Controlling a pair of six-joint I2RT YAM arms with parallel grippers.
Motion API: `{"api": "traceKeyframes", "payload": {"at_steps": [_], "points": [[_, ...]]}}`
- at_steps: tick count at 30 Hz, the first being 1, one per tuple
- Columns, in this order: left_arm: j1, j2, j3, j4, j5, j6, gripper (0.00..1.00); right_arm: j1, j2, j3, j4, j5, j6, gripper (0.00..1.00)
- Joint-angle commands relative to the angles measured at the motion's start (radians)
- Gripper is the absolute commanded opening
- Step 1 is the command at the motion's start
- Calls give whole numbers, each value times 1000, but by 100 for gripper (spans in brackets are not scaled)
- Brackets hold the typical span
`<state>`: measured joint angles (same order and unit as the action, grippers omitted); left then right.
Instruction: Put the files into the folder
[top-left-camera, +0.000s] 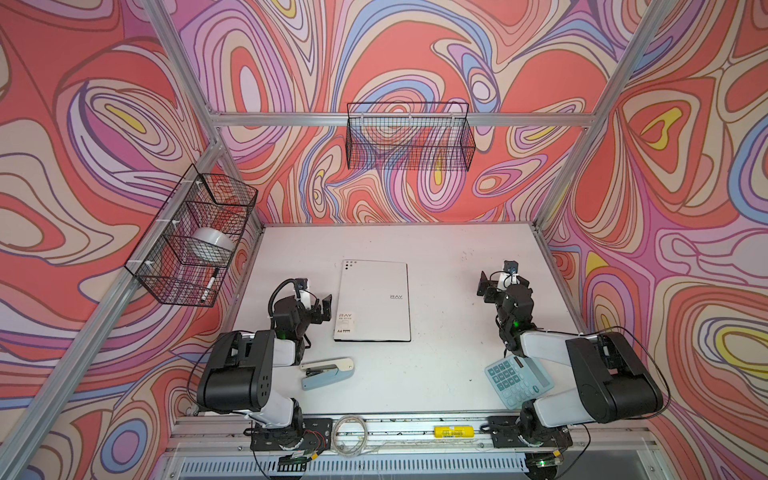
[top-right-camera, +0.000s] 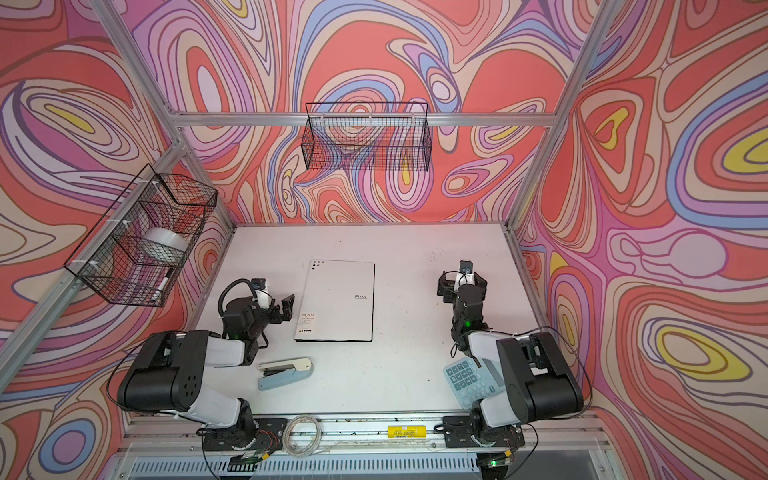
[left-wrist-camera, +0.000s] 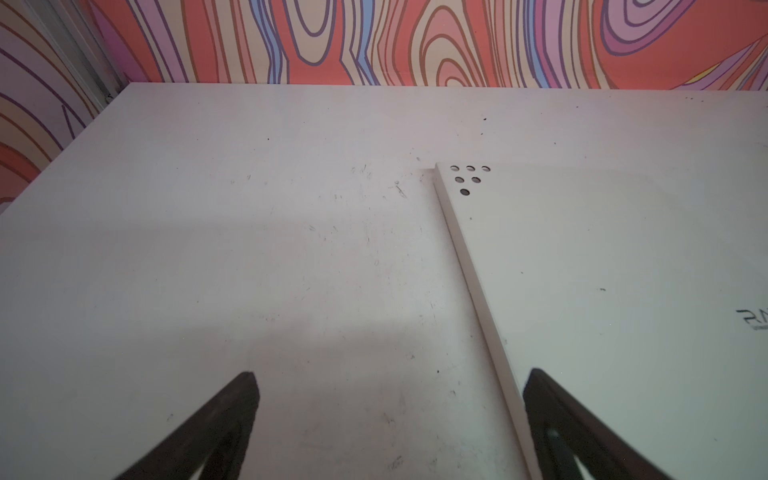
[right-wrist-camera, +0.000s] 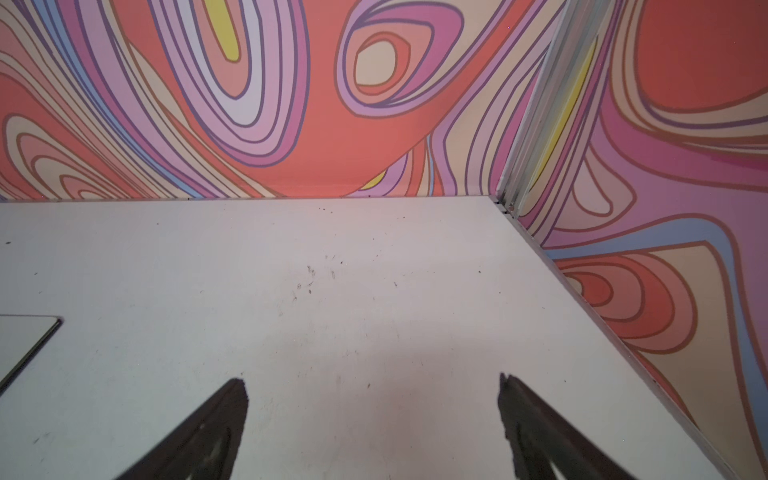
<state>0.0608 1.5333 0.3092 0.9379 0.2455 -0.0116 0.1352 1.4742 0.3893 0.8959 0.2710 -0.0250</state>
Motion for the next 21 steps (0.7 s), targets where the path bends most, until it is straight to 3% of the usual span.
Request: {"api": "traceKeyframes", "payload": {"at_steps": [1,9,13,21], "points": [[8,0,46,-22,2,-1,100,-45,42,-74,182,2,24,99],[8,3,45,-16,0,-2,100,-121,251,-21,269,-210,42,98],[7,3,38,-1,-52,-23,100,-156,244,83,48,-298,51,99],[8,2,39,-5,-85,-35,100,-164,244,82,55,-305,52,98]]}}
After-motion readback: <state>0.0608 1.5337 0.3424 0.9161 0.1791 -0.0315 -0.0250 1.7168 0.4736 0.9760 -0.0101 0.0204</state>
